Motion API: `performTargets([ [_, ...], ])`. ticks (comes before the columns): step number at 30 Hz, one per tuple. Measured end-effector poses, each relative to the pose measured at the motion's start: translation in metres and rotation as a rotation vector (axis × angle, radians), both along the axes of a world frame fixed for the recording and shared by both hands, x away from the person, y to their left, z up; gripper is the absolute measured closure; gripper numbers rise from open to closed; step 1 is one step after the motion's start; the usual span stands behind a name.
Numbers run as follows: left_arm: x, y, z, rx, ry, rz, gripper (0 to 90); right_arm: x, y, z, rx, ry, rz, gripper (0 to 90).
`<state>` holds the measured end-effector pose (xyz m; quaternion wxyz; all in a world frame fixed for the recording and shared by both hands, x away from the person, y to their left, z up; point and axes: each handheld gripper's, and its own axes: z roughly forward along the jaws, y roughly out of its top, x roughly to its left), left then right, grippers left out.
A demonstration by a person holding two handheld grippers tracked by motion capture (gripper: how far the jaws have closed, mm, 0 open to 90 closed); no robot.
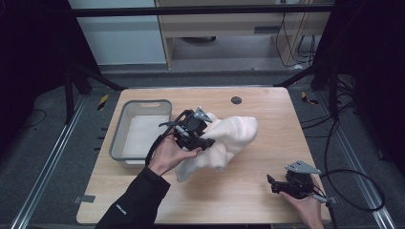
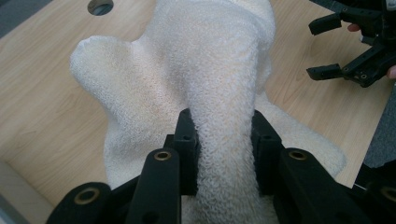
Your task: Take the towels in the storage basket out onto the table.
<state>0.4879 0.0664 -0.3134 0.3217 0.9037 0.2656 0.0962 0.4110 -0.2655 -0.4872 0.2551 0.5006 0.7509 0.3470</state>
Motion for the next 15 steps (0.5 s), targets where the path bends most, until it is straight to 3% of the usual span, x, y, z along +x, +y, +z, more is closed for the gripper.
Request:
performTargets([
  [15,0.004,-0.022,-0.035,0.023,0.029,-0.019,69.3,-0.001,-0.001,0.001,-0.011,0.001,-0.002,11.9],
])
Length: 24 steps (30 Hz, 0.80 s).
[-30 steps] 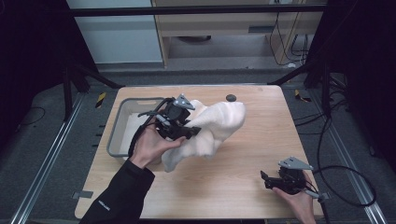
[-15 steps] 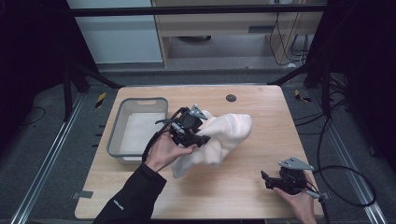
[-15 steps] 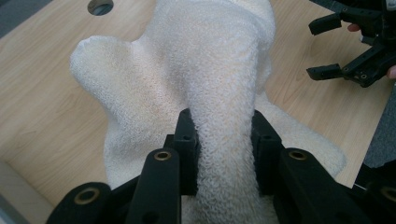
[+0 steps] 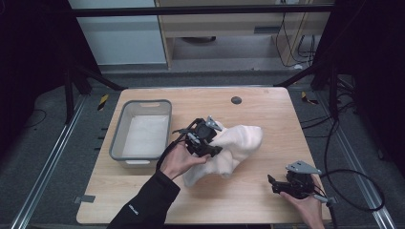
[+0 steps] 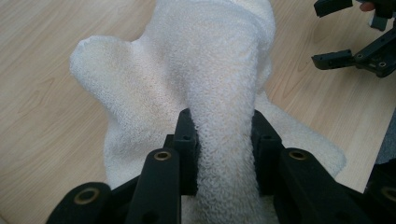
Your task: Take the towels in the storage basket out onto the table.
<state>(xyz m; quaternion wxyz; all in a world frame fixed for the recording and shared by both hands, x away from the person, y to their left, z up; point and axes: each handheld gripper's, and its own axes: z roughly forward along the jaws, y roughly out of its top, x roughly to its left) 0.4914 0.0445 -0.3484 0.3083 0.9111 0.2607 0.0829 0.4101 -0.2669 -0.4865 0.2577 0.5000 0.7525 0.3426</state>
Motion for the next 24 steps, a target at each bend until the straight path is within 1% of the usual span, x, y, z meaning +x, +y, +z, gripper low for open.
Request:
performTargets([
  [6,0.000,-0.006,-0.014,0.005,0.012,-0.008,69.3,0.000,0.000,0.000,-0.002,-0.004,0.001,11.8],
  [10,0.001,-0.009,-0.023,0.015,0.009,-0.006,69.2,0.000,0.000,0.000,-0.008,-0.003,0.005,11.9],
  [15,0.002,-0.010,-0.033,0.020,0.008,-0.002,68.9,0.000,0.000,-0.001,-0.010,-0.004,0.004,11.9],
  [21,0.002,-0.010,-0.047,0.026,0.025,-0.004,68.3,0.000,0.000,-0.001,-0.008,-0.003,0.005,11.9],
  [24,0.001,-0.010,-0.050,0.022,0.026,-0.005,68.0,0.000,0.000,-0.001,-0.008,-0.003,0.005,11.9],
])
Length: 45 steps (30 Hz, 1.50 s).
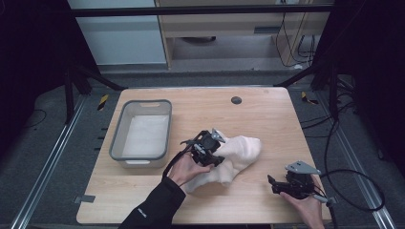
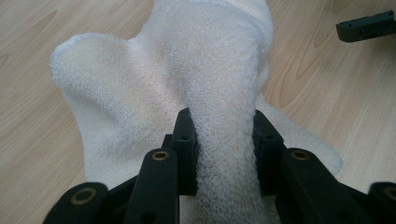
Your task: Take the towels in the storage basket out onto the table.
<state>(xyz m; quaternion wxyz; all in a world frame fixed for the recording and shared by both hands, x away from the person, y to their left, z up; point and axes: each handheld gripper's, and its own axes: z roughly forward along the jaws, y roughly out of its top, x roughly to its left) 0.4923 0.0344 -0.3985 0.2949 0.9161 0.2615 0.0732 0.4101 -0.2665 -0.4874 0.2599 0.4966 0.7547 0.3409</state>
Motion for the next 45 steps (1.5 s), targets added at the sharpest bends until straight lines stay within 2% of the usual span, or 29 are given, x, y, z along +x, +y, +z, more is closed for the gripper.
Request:
performTargets([
  [5,-0.002,-0.003,-0.005,0.015,-0.003,-0.010,65.6,0.000,0.000,0.000,0.001,0.004,0.000,11.9],
  [11,-0.002,-0.001,-0.012,-0.004,0.002,-0.008,59.6,0.000,0.000,0.000,-0.001,0.006,0.001,11.8],
  [15,-0.003,0.002,-0.015,-0.015,0.008,-0.006,53.7,0.000,0.001,-0.001,-0.005,0.005,0.006,11.8],
  [25,-0.008,0.016,-0.024,-0.054,-0.007,-0.013,34.2,0.000,0.002,-0.002,-0.013,0.008,0.010,11.6],
  [29,-0.011,0.022,-0.024,-0.085,-0.015,-0.007,26.0,0.000,0.002,-0.003,-0.014,0.008,0.011,11.5],
  [33,-0.015,0.031,-0.020,-0.098,-0.034,-0.007,22.3,0.000,0.003,-0.003,-0.013,0.017,0.008,11.4],
  [38,-0.021,0.043,-0.014,-0.129,-0.053,0.001,19.8,0.000,0.003,-0.003,-0.015,0.016,0.006,11.4],
  [45,-0.031,0.065,-0.009,-0.151,-0.088,0.017,19.0,0.000,0.003,-0.003,-0.014,0.021,0.003,11.2],
])
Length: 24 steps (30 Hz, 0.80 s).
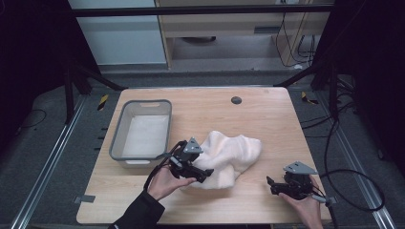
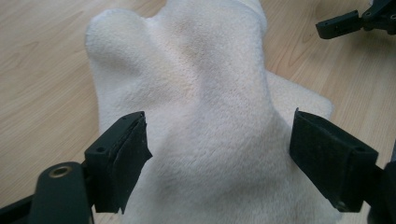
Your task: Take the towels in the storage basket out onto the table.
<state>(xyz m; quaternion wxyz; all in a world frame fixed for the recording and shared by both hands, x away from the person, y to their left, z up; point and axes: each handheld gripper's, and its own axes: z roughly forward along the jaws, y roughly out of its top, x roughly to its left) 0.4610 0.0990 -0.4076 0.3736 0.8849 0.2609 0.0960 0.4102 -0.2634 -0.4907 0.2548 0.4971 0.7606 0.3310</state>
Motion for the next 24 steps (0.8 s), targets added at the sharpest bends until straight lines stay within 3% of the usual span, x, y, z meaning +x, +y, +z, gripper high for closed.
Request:
performTargets([
  [4,-0.005,0.015,0.001,-0.023,-0.028,0.025,19.0,0.000,0.000,0.000,0.002,0.001,-0.001,11.1],
  [9,-0.011,0.033,-0.002,-0.043,-0.033,0.056,19.1,0.001,-0.001,-0.001,-0.005,-0.001,0.000,10.9],
  [24,-0.027,0.076,-0.022,-0.076,-0.024,0.144,19.6,0.000,-0.001,-0.001,-0.012,0.004,-0.002,10.7],
])
